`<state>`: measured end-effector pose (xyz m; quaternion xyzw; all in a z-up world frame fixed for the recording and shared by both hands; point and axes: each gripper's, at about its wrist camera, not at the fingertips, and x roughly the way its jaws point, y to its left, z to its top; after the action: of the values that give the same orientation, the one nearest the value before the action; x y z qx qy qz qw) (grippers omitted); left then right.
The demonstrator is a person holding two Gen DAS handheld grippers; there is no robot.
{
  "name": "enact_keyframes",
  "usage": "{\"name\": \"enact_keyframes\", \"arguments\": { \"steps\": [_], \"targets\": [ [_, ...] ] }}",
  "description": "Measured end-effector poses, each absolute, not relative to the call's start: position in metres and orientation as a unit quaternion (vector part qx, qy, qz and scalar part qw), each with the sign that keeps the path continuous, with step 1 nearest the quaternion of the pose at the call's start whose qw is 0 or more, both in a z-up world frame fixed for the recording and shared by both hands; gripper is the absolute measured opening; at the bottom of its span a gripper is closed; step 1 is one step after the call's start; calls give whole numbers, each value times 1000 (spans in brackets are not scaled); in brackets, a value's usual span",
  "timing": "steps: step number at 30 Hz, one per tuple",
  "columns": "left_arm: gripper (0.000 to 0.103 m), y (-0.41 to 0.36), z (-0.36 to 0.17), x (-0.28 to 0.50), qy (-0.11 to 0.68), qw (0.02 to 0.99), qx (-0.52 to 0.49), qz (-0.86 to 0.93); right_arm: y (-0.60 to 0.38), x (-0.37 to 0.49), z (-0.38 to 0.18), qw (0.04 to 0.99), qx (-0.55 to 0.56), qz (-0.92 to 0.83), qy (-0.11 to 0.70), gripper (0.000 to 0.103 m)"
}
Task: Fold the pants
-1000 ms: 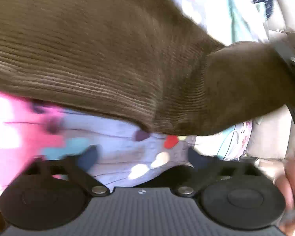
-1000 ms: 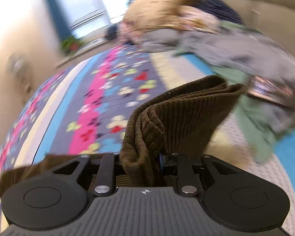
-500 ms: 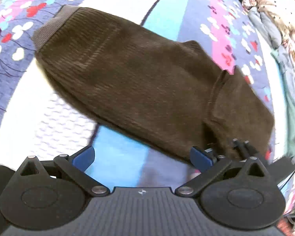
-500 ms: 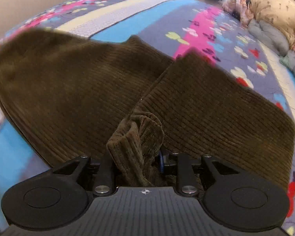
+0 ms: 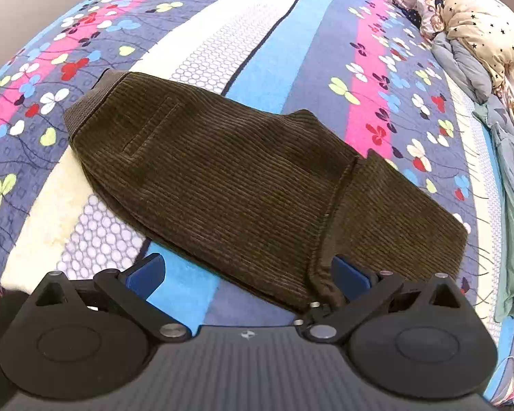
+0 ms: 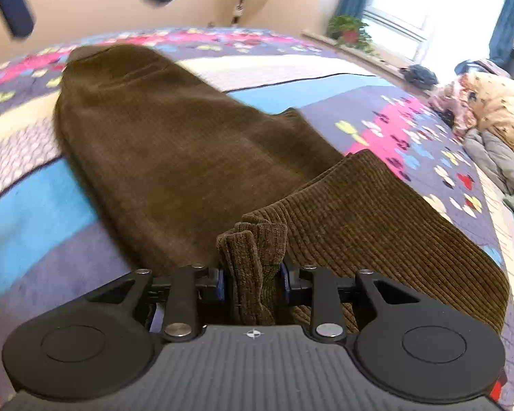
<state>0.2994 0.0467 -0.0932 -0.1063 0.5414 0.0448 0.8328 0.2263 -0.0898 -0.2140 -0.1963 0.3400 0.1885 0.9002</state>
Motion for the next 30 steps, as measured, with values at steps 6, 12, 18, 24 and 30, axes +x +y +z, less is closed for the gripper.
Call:
{"name": "enact_keyframes", "arguments": {
  "steps": [6,12,18,24,30],
  "targets": [
    [103,28,-98,297,533,839,-102,42,-90,212,-216,901,-228,200,310,30],
    [103,29,-79,265,519,846,-113,38,-113,207,-200,905,-150,220,333,52],
    [103,15,-48,235,473,873,-113,13,-160,166,-152,923,-87,215,307,89],
    [103,-18,-53,232,451,888,-83,-30,-221,108,-115,954,-13,130,270,89],
    [103,-56,-120,266,471,876,-98,-47,-279,90,-114,958,70,24,275,89]
  ]
}}
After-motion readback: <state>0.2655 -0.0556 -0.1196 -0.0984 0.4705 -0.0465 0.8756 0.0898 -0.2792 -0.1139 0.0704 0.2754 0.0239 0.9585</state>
